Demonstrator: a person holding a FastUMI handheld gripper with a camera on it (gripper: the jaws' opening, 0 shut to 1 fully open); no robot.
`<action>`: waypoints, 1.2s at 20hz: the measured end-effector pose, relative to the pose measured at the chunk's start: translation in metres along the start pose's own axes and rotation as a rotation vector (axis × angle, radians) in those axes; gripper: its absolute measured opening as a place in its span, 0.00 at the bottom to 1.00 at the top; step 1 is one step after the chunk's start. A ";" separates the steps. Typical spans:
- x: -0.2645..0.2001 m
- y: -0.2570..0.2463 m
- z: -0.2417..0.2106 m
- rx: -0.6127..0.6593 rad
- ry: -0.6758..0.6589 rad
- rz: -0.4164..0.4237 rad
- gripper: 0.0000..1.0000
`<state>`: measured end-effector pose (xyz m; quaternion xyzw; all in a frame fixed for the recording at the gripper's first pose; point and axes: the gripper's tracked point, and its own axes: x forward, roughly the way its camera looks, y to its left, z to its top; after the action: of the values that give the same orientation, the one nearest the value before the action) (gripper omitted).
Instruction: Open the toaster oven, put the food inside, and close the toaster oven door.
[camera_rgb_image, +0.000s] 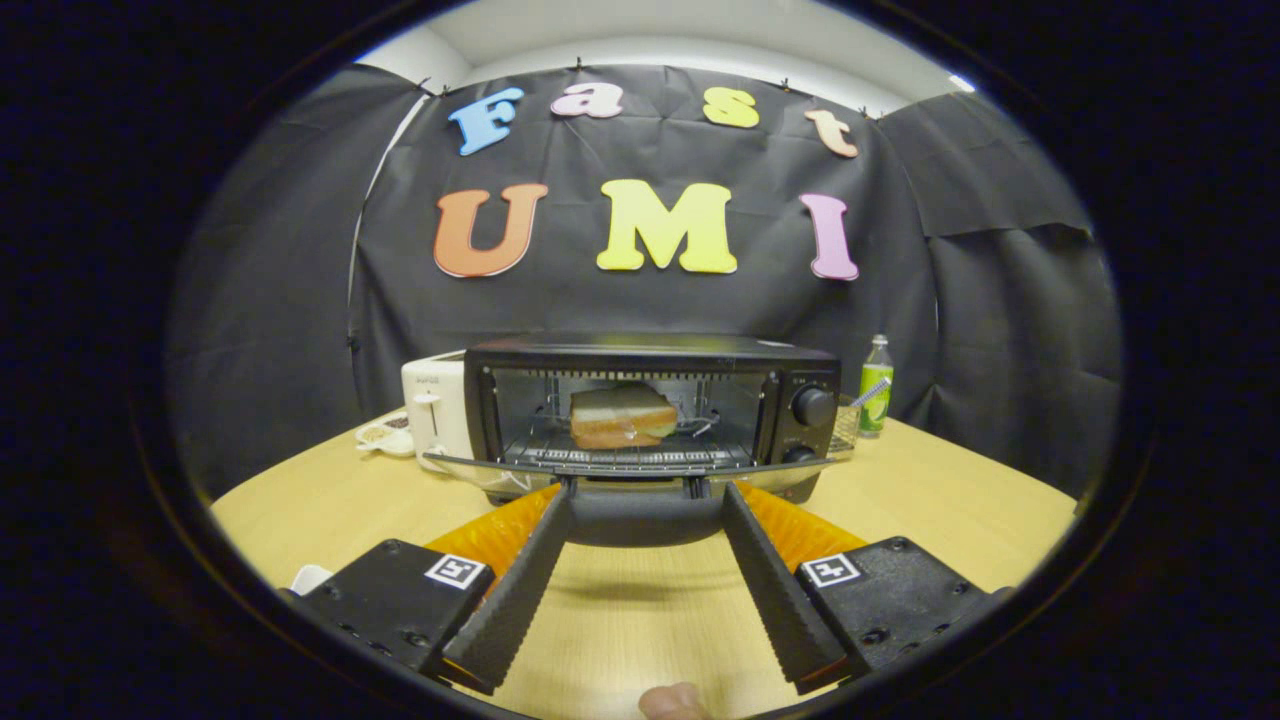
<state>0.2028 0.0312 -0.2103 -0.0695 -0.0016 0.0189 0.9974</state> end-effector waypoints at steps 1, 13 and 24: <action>0.004 0.000 0.005 -0.004 -0.013 -0.005 0.99; 0.038 0.031 0.037 -0.093 -0.040 0.033 1.00; -0.042 -0.013 0.075 0.009 -0.041 0.005 1.00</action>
<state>0.1612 0.0275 -0.1344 -0.0645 -0.0216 0.0228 0.9974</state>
